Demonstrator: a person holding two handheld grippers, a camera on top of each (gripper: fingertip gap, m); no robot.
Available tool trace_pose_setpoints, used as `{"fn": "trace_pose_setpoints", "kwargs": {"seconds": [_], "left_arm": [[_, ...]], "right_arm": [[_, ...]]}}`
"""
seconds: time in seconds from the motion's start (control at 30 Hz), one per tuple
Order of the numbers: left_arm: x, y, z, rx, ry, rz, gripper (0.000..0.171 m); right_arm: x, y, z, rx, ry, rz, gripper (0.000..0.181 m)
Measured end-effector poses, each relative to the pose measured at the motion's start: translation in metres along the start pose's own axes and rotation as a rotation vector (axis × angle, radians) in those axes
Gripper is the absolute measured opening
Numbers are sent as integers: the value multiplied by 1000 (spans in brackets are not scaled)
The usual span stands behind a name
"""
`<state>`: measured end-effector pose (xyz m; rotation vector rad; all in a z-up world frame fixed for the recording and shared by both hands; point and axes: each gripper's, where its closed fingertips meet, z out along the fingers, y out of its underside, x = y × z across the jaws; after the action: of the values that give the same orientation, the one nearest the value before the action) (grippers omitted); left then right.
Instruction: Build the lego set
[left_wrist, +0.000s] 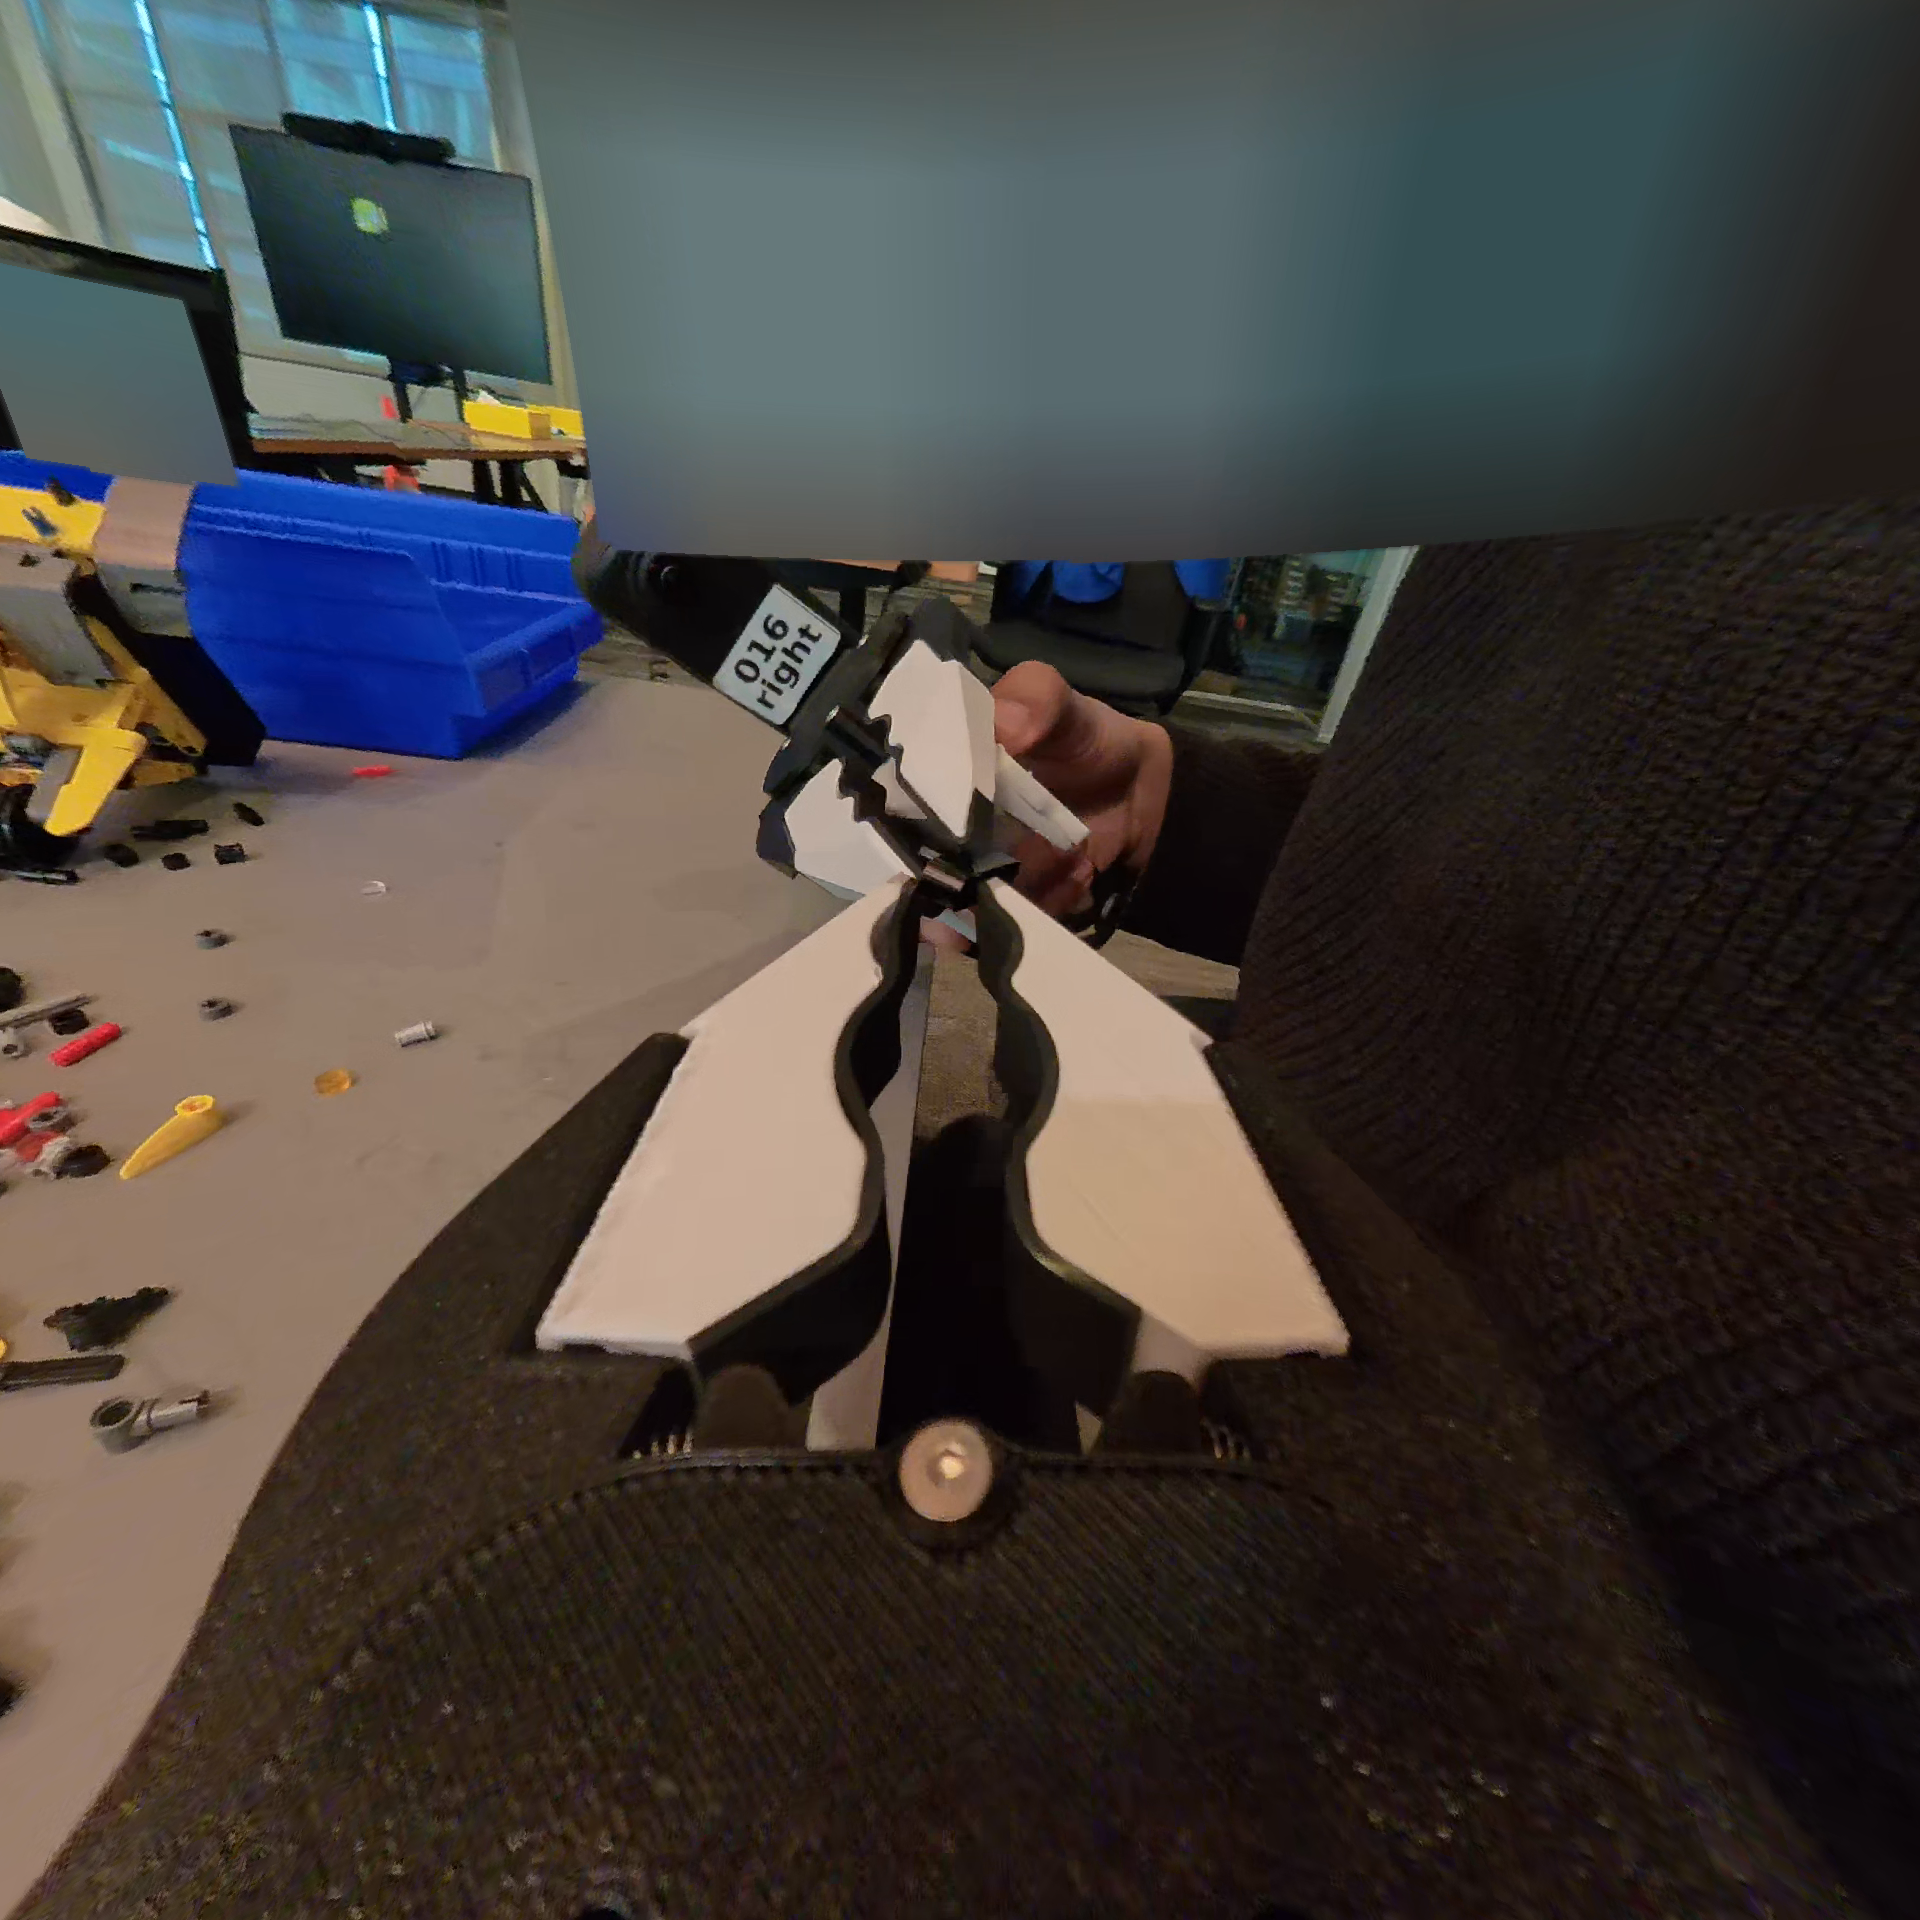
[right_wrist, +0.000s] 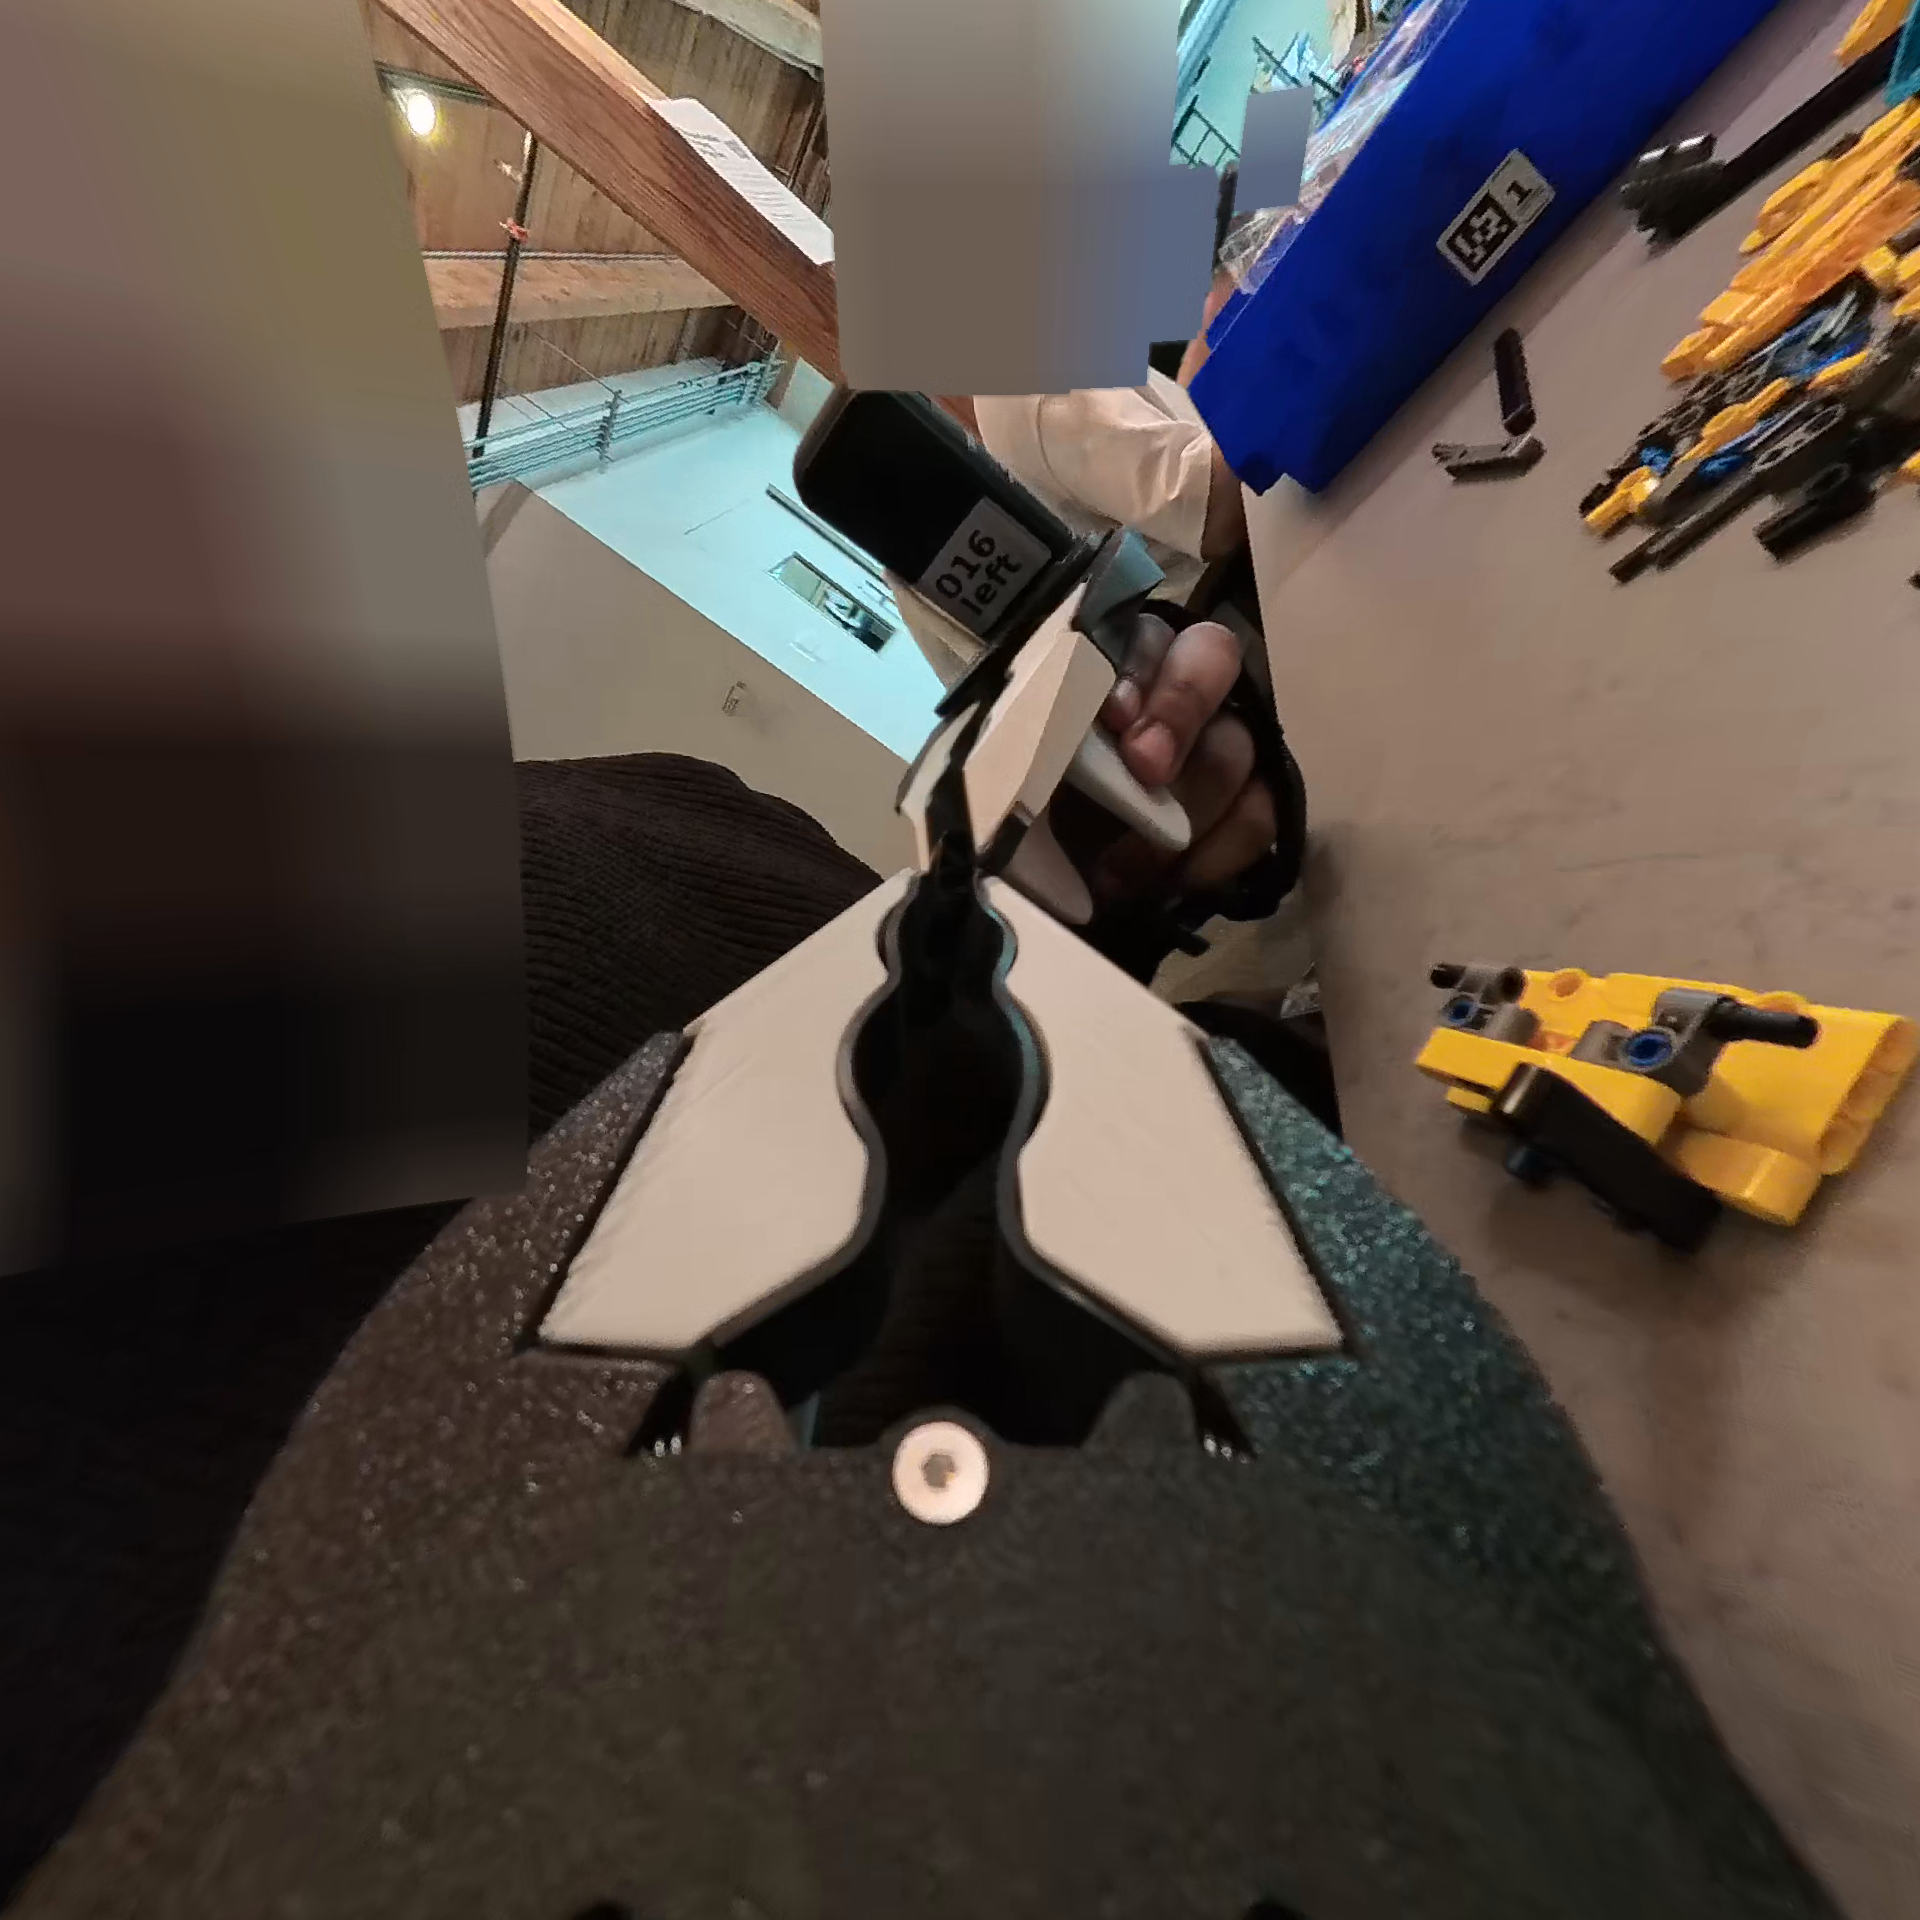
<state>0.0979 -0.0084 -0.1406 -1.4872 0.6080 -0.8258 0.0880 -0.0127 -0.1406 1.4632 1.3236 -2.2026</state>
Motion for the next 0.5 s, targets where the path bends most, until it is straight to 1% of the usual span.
{"fn": "trace_pose_setpoints", "kwargs": {"seconds": [0.03,0.07,0.1,0.17,0.23,0.27,0.33,0.4,0.43,0.5], "left_arm": [[-1,0,1,0,-10,8,5],[-2,-1,1,-1,-21,15,5],[-3,-1,2,0,-32,15,4],[-8,2,2,-14,-62,8,3],[-10,3,4,-20,-70,-2,3],[-12,4,4,-24,-83,-9,3],[-16,3,4,-23,-101,-24,3],[-25,3,3,-24,-149,-57,3],[-31,3,2,-22,-180,-77,3],[-46,4,-2,-23,-266,-120,3]], "right_arm": [[2,-1,-1,0,18,-12,12],[7,-1,-3,2,60,-25,24],[13,-3,-6,7,108,-44,22],[21,-5,-12,20,178,-83,13],[29,-6,-17,20,258,-126,12],[31,-8,-19,25,295,-166,15],[29,-15,-24,56,350,-270,21],[25,-23,-29,86,426,-409,24],[25,-26,-32,86,490,-491,25],[32,-28,-37,67,673,-654,23]]}}
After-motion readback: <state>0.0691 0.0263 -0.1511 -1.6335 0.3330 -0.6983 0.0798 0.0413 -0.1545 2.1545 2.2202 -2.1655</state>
